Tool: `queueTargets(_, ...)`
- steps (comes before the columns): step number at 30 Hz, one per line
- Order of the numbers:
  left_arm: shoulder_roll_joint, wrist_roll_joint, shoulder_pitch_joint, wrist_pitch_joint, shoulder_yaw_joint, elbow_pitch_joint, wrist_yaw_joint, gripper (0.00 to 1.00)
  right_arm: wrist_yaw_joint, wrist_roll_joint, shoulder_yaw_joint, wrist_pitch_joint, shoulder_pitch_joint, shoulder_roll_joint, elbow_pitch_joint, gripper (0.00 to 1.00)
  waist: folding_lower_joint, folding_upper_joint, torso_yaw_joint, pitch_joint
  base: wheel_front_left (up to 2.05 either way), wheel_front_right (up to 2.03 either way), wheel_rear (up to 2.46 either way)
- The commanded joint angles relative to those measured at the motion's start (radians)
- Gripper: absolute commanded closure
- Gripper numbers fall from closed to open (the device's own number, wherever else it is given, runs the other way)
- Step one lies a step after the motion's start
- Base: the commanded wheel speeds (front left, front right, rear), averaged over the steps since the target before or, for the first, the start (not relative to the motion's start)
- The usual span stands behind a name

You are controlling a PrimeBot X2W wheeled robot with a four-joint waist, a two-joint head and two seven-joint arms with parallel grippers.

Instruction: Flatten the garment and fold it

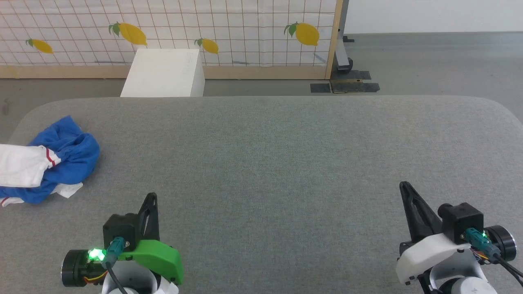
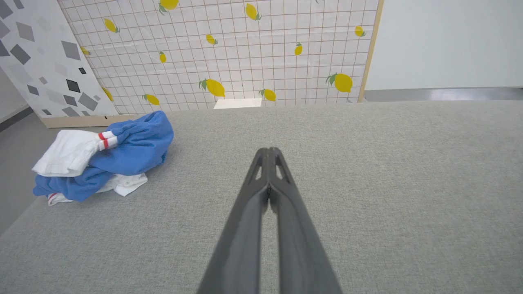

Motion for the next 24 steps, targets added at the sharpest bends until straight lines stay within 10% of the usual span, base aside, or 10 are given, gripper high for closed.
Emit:
queueTargets(1,-0.005,0.013,-0.017,0.001,0.001,0.003,0.007,1.0,-0.002,-0.006,0.002,0.003,-0.016,0.002,-0.006,1.0,0.0,-0.0001,0.0,0.0,0.0,0.0,0.0)
queueTargets(5,-0.005,0.013,-0.017,0.001,0.001,0.003,0.007,1.0,-0.002,-0.006,0.002,0.003,-0.016,0.002,-0.006,1.0,0.0,-0.0001,0.0,0.0,0.0,0.0,0.0)
queueTargets(6,0.0,-0.001,0.001,0.0,0.0,0.0,0.0,0.0,0.0,0.0,0.0,0.0,0.0,0.0,0.0,0.0,0.0,-0.0001,0.0,0.0,0.0,0.0,0.0)
queueTargets(24,0.0,-0.025,-0.006,-0.032,-0.015,0.001,0.019,0.0,0.0,0.045,-0.035,-0.031,0.002,0.0,-0.022,0.0,0.0,-0.0001,-0.001,0.002,0.0,0.0,0.0)
